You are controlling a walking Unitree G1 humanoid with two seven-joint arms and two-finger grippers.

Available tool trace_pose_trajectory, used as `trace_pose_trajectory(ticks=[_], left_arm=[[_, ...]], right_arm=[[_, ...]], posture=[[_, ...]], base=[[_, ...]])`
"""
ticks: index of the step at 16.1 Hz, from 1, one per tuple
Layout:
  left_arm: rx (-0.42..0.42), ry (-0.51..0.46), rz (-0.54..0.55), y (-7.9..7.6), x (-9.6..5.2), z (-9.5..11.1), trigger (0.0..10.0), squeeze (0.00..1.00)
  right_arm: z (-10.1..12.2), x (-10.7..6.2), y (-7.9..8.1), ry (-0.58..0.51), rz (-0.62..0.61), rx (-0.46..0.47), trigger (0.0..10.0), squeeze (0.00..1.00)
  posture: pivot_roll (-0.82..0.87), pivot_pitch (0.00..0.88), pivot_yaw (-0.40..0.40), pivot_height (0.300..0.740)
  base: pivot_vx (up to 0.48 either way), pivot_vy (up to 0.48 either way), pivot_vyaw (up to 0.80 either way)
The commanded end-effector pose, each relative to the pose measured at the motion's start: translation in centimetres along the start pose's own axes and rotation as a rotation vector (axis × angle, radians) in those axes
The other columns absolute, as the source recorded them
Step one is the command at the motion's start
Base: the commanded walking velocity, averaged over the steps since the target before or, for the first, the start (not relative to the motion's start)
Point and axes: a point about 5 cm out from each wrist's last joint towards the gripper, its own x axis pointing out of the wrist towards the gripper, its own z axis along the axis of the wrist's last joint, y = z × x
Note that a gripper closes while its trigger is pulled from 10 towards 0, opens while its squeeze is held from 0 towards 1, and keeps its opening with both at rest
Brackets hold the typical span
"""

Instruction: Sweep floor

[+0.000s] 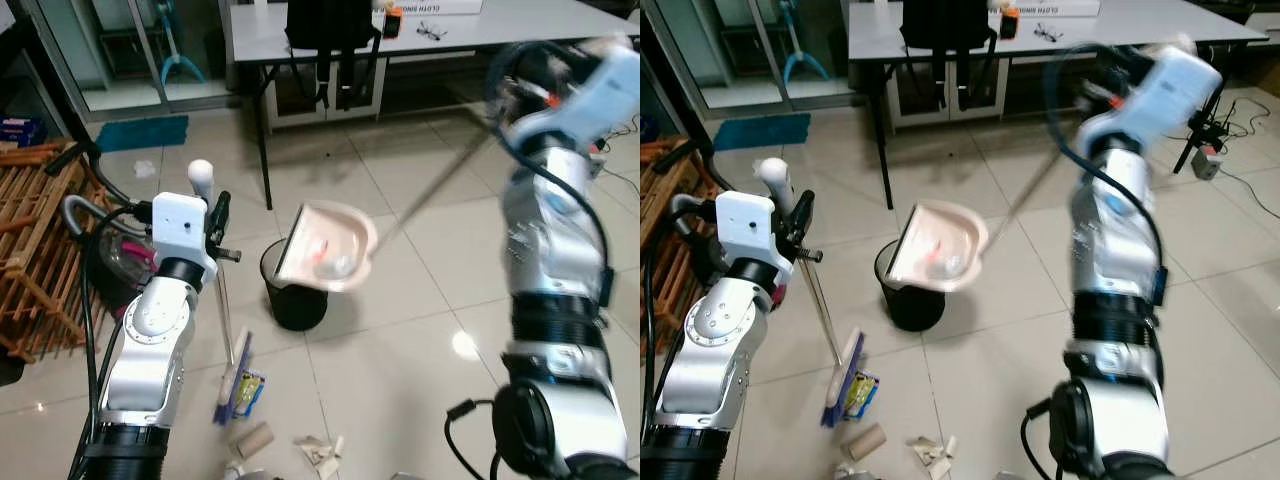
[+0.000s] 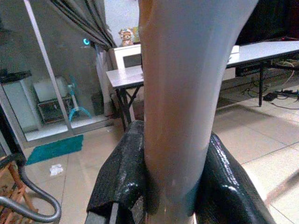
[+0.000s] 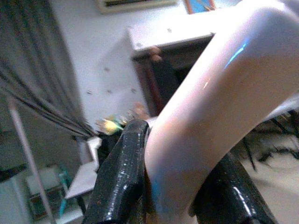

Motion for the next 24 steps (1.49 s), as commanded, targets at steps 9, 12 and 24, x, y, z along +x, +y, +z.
trace_pose_trajectory(ticks=[9, 12, 24], left_arm=[[0.079, -0.029, 0.068, 1.5, -2.5, 1.4, 10.0, 0.0], [0.078, -0.021, 0.069, 1.2, -2.6, 1.4, 10.0, 0.0], [0.08, -0.017, 0.076, 0.9, -2.6, 1.6, 10.0, 0.0]], right_arm=[[-1.0, 0.5, 8.8, -0.285, 0.423, -0.244, 10.0, 0.0], [-1.6, -1.2, 11.4, -0.371, 0.515, -0.248, 10.0, 0.0], [-4.1, -5.4, 14.8, -0.453, 0.793, -0.308, 10.0, 0.0]], posture=[[0.06, 0.112, -0.037, 0.74], [0.06, 0.123, -0.037, 0.74], [0.06, 0.11, -0.057, 0.74]], base=[[0.0, 0.0, 0.0], [0.0, 0.0, 0.0], [0.0, 0.0, 0.0]])
